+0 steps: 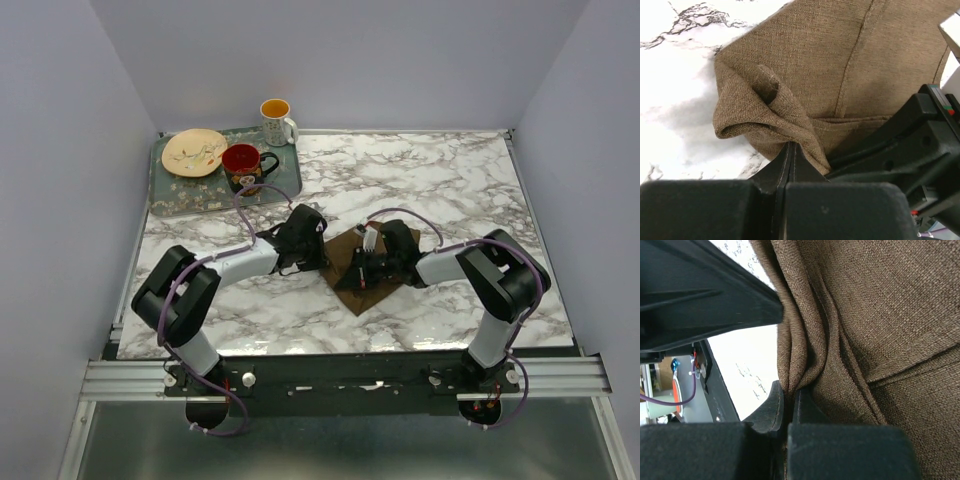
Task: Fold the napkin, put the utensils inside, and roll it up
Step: Roll the napkin with the utensil
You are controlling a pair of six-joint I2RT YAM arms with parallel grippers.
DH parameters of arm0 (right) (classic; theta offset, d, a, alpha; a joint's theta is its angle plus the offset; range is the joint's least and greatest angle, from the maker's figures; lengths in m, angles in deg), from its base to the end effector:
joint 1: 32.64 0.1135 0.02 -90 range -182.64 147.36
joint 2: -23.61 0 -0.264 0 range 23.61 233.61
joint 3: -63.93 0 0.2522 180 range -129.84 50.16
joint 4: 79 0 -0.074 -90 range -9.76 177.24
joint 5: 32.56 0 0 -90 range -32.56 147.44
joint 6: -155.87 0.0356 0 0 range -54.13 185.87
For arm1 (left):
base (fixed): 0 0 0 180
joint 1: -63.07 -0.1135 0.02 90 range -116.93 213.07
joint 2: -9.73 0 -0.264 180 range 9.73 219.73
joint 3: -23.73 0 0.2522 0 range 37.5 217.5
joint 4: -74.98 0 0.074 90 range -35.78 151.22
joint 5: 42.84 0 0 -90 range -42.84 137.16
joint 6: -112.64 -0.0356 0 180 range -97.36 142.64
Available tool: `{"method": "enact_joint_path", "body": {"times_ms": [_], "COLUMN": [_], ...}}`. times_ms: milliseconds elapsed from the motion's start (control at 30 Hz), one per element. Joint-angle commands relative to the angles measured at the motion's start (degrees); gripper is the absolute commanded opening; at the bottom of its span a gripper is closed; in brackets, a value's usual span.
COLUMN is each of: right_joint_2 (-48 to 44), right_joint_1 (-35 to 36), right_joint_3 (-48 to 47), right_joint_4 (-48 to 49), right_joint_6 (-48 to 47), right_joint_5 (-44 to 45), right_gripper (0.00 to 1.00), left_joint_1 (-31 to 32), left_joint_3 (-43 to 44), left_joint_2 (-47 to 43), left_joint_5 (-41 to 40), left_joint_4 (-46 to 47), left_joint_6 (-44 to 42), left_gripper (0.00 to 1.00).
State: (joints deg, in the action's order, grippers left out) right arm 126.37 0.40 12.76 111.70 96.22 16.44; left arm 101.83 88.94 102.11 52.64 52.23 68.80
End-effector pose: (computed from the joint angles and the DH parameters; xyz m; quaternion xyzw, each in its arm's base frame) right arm 0.2482 0.1893 0.1073 -0.1655 0.8483 0.4755 0.1638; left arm 0.2519 -0.2066 0.1784 -0.0442 0.9375 -0.2642 0.2222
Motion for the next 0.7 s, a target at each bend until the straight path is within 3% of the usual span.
{"method": "enact_joint_path", "body": {"times_ms": [0,167,367,667], "right_joint_2": [2.01,1.39,-0.72,-7.91], "right_joint_1": [-0.08,-0.08,-0.08,0.01], "right_joint_3": [0.32,-1.35,-3.55,-7.67], "right_joint_4": [-9.87,-12.51,-18.75,-33.25], "right_joint_6": [-3.54,-4.86,-7.14,-11.89], "right_joint_5": [3.11,3.90,5.74,13.21], "right_gripper": [0.01,0.03,0.14,0.45], "left_joint_1": [0.35,0.26,0.17,0.08], "left_joint_3": [2.35,3.75,3.49,3.23], "left_joint_2": [2.71,5.79,9.75,12.30], "left_joint_5": [1.38,0.68,-0.46,-1.52], "left_joint_4": [1.44,1.17,0.29,-0.41], "left_joint_6": [0.08,-0.45,0.08,-1.15], "left_gripper": [0.00,0.00,0.00,0.00]}}
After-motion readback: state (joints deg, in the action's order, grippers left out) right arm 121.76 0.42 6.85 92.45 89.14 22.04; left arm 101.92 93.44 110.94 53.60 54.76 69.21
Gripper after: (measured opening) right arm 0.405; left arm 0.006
